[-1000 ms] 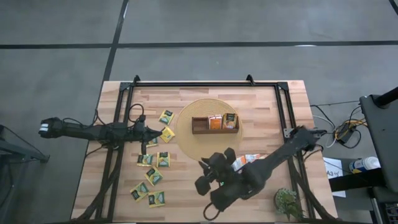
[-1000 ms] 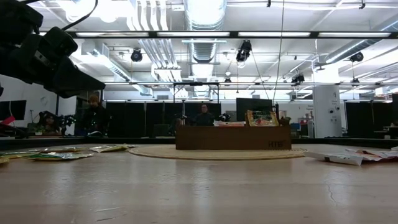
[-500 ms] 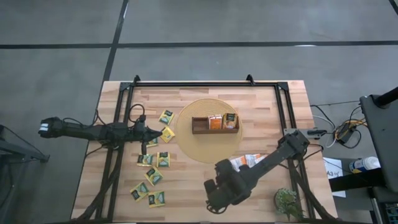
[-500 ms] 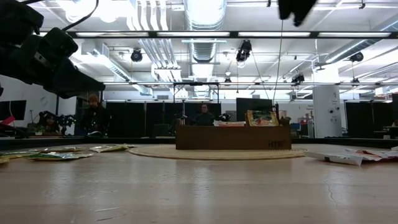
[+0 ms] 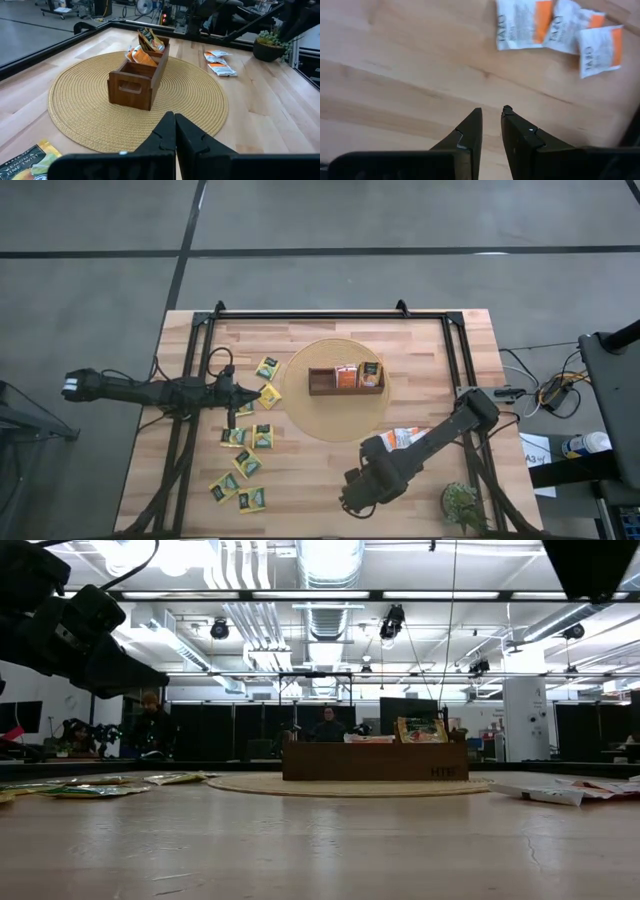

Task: Pick & Place Tea
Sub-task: Put the white tea bag into the middle section of the wooden organizer

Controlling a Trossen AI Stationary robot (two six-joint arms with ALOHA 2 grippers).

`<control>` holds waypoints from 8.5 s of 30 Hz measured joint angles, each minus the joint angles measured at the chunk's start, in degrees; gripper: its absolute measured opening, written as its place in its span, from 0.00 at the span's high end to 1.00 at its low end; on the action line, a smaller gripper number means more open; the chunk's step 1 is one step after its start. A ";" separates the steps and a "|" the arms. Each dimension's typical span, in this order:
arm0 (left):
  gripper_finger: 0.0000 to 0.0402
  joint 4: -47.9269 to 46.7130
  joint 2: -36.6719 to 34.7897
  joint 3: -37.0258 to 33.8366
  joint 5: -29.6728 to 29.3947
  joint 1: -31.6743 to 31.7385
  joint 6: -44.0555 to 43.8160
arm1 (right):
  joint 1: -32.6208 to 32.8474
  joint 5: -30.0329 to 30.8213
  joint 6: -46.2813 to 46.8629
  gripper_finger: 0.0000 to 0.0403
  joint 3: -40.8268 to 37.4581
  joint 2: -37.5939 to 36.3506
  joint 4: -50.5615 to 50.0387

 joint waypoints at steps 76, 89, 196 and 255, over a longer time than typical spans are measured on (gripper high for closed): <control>1.00 0.02 0.02 -0.02 0.00 -0.01 0.01 | -0.15 -5.43 0.43 0.58 -42.22 -10.28 13.61; 1.00 0.02 0.04 -0.02 0.00 0.00 0.00 | -0.15 -7.02 1.74 0.58 -46.42 -10.28 15.63; 1.00 -0.13 0.35 -0.04 0.04 0.01 0.01 | -2.19 -7.34 -3.21 0.98 -39.82 -10.30 23.30; 1.00 -0.01 0.68 -0.04 0.00 -0.01 0.01 | -45.48 -27.62 -108.38 0.98 -26.14 -19.76 41.26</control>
